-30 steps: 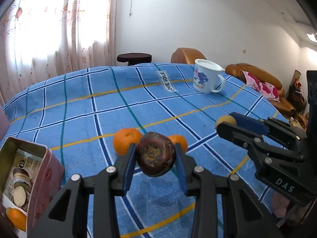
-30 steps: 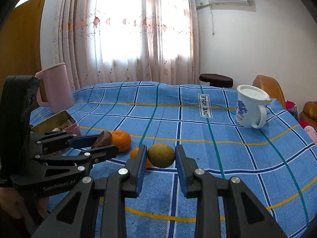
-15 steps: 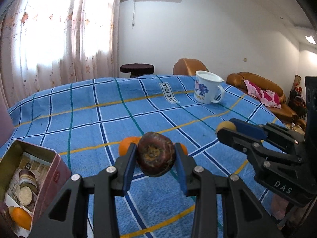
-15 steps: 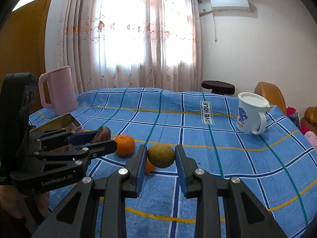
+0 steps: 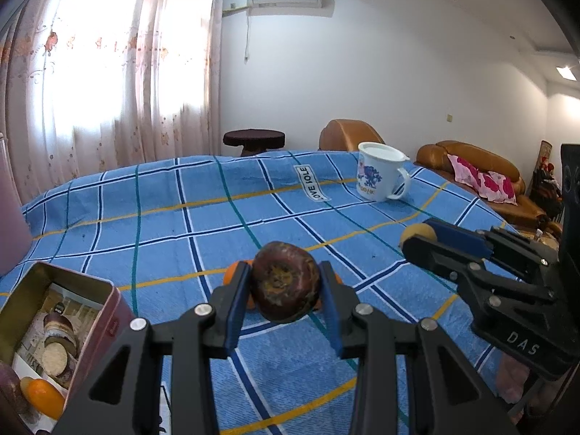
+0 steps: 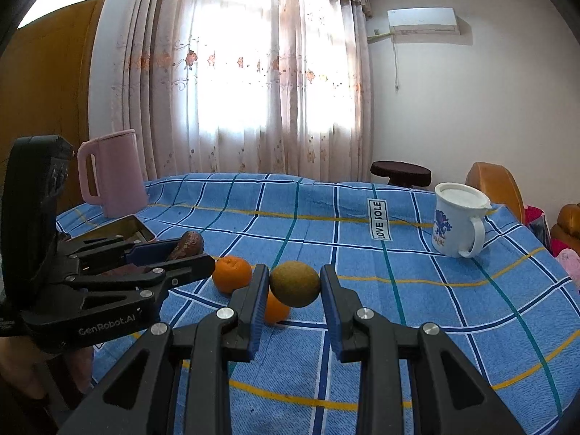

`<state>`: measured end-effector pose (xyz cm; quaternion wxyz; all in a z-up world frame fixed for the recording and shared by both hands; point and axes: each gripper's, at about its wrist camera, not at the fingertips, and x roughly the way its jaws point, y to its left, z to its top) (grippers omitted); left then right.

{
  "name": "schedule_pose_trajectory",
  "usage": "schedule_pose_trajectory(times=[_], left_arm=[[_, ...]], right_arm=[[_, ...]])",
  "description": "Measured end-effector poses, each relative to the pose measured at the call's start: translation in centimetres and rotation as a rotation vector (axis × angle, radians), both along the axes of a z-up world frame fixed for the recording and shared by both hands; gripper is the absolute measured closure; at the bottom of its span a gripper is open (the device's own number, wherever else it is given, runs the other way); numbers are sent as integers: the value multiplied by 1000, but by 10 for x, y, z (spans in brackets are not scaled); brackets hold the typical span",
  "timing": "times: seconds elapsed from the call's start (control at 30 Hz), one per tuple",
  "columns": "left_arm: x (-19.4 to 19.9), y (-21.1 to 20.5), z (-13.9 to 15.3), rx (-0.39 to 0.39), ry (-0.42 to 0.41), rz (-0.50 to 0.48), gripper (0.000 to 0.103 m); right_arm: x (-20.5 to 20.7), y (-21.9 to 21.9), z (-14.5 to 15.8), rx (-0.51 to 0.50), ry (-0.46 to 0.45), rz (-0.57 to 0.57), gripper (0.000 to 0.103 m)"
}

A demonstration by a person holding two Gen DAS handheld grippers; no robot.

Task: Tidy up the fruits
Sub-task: 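Grasp the dark brown fruit with the left tool while the right tool holds the yellow-brown fruit, then carry both fruits over the tin and release them with both tools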

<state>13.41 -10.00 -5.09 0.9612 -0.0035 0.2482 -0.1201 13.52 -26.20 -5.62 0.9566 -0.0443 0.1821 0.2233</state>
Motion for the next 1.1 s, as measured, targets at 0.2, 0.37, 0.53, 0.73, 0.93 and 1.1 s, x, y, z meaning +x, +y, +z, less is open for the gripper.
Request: schedule_pose_trajectory(times=[0.2, 0.37, 0.53, 0.73, 0.93, 1.1], left_arm=[[-5, 0, 2, 2, -28, 9, 64], [-11, -1, 5, 9, -60, 15, 64], [-14, 0, 7, 12, -84, 22, 64], [-18, 5, 9, 12, -110, 34, 64], [-20, 16, 7, 10, -93, 48, 64], [-23, 42, 7, -3, -72, 91, 64]], right_arm=[[-2, -2, 1, 8, -15, 0, 72], [-3, -3, 1, 15, -24, 1, 72], [-5, -2, 3, 12, -37, 2, 72], [-8, 3, 3, -11, -55, 11, 72], [-5, 21, 2, -34, -44, 36, 72], [-2, 51, 2, -55, -32, 95, 72]])
